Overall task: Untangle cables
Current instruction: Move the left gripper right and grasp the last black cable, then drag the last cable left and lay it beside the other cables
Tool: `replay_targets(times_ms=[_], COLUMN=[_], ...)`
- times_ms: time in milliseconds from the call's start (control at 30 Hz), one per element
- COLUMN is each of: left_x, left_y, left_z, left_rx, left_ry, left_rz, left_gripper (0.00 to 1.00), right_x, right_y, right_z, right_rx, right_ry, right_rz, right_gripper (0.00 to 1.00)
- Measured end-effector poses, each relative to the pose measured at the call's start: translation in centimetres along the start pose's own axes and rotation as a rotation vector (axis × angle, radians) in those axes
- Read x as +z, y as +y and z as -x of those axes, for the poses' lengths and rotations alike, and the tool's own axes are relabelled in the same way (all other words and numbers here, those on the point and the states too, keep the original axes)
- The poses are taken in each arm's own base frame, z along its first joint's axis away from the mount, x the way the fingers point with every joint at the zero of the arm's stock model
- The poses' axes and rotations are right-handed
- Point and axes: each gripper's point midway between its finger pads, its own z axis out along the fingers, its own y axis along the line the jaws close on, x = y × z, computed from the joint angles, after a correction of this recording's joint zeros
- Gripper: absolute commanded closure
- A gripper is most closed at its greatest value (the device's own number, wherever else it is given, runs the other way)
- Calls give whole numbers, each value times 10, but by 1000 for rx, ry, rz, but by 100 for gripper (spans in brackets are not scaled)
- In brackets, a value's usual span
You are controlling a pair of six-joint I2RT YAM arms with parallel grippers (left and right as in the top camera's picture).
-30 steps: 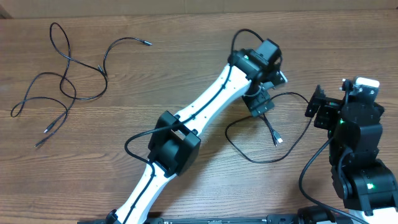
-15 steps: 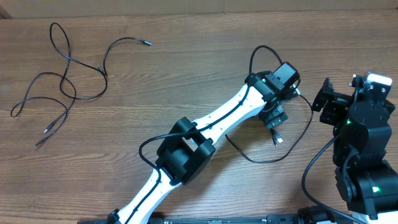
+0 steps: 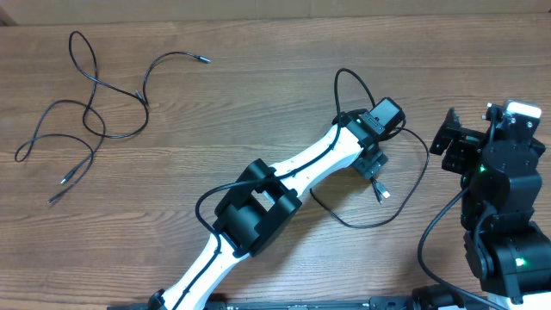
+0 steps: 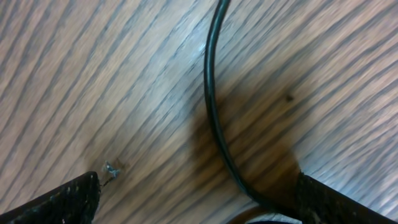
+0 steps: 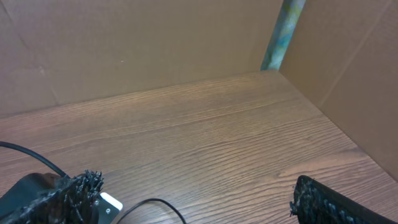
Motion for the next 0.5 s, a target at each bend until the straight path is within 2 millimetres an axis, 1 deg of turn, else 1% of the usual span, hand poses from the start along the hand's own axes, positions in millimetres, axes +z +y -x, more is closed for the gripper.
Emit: replay_targets(times_ms=[67, 133, 300, 433, 500], left_x=[-1, -5, -17, -25, -27], left_y=[3, 7, 19, 38, 53], left_z=[-5, -17, -54, -79, -88], left_rx=[-6, 0, 15, -29, -79], left_ry=[22, 72, 223, 320, 348], left_rz=[15, 36, 86, 155, 184], left_gripper=[1, 0, 1, 1, 0], right_x=[0, 0, 0, 0, 0], right_y=[0, 1, 1, 1, 1], right_z=[0, 0, 0, 0, 0], right_rx=[0, 0, 0, 0, 0], right_ry=[0, 0, 1, 1, 2], right_rz=[1, 3, 4, 5, 6], right_gripper=[0, 0, 0, 0, 0])
